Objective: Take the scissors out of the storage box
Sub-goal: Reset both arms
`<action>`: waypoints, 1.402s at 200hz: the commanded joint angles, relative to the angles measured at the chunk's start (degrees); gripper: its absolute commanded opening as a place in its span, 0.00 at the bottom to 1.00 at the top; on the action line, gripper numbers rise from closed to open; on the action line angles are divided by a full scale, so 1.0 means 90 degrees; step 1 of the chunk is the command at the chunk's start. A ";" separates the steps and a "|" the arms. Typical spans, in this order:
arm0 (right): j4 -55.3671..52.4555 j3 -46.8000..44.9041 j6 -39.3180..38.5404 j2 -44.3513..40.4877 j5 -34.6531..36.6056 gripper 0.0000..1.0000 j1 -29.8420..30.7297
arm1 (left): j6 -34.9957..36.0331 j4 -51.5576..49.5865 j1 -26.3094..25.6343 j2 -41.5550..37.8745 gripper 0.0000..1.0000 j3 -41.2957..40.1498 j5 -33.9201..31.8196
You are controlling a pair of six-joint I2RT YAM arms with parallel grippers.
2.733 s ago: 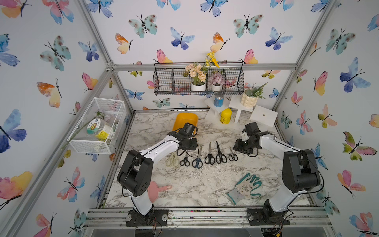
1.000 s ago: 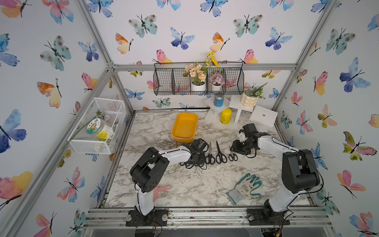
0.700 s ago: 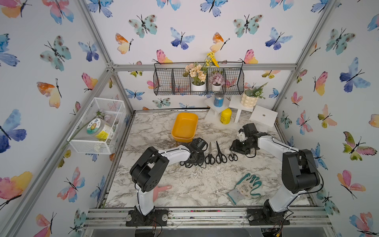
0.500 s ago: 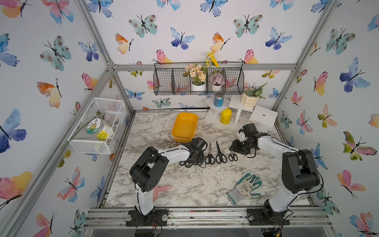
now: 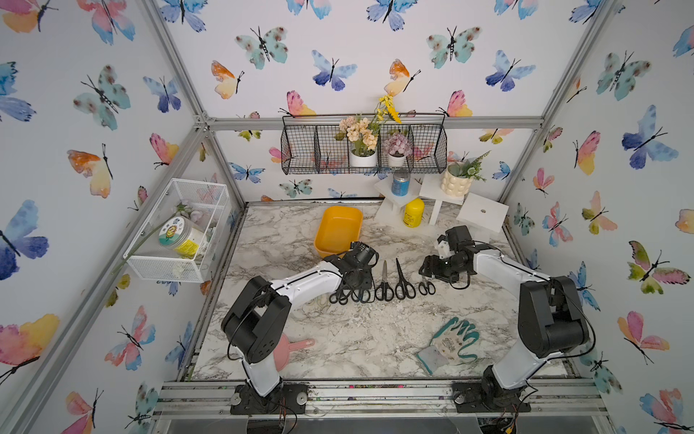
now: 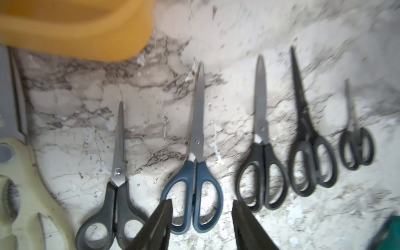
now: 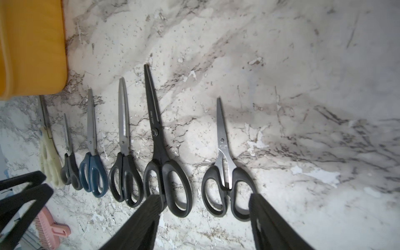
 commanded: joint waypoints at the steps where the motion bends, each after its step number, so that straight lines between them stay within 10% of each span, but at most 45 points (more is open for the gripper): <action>1: 0.0018 0.0199 -0.0140 -0.0397 0.0334 0.99 0.0007 | 0.0436 -0.0198 0.0113 -0.0404 0.59 0.0407 -0.0325; 11: 0.0195 0.0099 -0.0159 -0.0568 0.0480 0.99 0.0007 | 0.0573 -0.0180 0.0201 -0.0463 1.00 0.0482 -0.0315; 115: 0.3112 -0.1867 -0.0876 -0.2156 0.5239 1.00 -0.0532 | 0.1433 0.0925 0.3374 -0.1828 0.99 -0.0962 -0.0533; 217: 0.9596 -0.5087 -0.1537 -0.1307 0.4348 1.00 -0.0957 | 0.3034 0.4594 0.4986 -0.2669 0.99 -0.3906 -0.0129; 280: 1.1937 -0.5938 -0.1926 -0.0526 0.3349 1.00 -0.1077 | 0.3250 0.7498 0.5011 -0.2487 0.99 -0.5562 0.0676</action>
